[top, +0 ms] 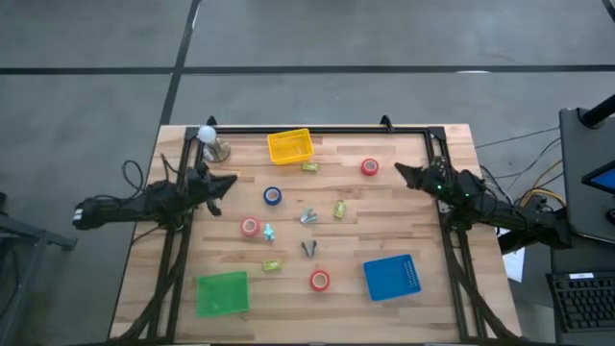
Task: Pick and place Stapler, Stapler remover, tape
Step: Put the top orange tape into the blue basket
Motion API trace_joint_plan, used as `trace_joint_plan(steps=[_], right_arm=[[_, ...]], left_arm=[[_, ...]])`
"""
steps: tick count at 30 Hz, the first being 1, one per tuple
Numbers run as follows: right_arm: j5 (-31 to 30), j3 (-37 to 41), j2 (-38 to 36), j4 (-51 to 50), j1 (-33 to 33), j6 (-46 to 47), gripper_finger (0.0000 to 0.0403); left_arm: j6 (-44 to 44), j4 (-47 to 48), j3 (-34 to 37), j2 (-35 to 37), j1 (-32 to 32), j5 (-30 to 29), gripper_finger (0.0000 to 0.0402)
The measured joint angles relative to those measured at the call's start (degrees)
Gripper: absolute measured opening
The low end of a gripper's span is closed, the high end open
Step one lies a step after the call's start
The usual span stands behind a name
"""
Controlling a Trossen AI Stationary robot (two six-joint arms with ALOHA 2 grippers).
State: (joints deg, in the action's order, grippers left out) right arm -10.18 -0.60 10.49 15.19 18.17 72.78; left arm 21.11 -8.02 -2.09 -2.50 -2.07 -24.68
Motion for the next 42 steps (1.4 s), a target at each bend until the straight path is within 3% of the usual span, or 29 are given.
trace_joint_plan(steps=[3, 6, 10, 15, 19, 23, 27, 31, 35, 42], right_arm=[[4.2, -1.8, 7.0, -0.5, 0.0, 8.1, 0.0012], [6.0, -7.8, 15.3, -1.7, 0.0, 7.9, 0.0027], [6.8, -19.3, 28.7, -11.6, 0.2, -0.7, 0.0069], [11.2, -31.7, 43.7, -26.5, 3.0, -7.3, 0.0141], [15.7, -38.7, 53.9, -32.0, 6.7, -8.3, 0.0196], [14.6, -45.7, 61.4, -41.0, 11.2, -11.5, 0.023], [12.7, -51.8, 67.6, -50.3, 16.2, -19.1, 0.0239], [10.6, -55.7, 73.4, -52.5, 19.9, -24.3, 0.0236], [11.6, -57.7, 79.0, -53.4, 21.5, -27.1, 0.0227], [10.2, -59.9, 85.4, -57.4, 22.0, -32.2, 0.0221]], left_arm=[[15.1, -10.0, -0.2, 0.0, 0.0, -4.6, 0.0026], [26.8, -15.7, -0.2, 0.1, 0.0, -12.0, 0.0026], [26.1, -14.9, -0.3, -0.1, 0.0, -16.4, 0.0026], [28.3, -14.9, -0.3, -0.4, 0.0, -16.4, 0.0026], [29.0, -15.0, -0.3, -0.3, 0.0, -16.4, 0.0026], [32.0, -15.1, -0.3, -0.3, 0.0, -16.4, 0.0026], [34.2, -15.2, -0.3, -0.3, 0.0, -16.4, 0.0026], [34.5, -15.3, -0.4, -0.3, 0.0, -17.0, 0.0026], [35.6, -15.5, -0.4, -0.3, 0.0, -21.1, 0.0026], [34.8, -15.5, -0.4, -0.3, 0.0, -21.3, 0.0026]])
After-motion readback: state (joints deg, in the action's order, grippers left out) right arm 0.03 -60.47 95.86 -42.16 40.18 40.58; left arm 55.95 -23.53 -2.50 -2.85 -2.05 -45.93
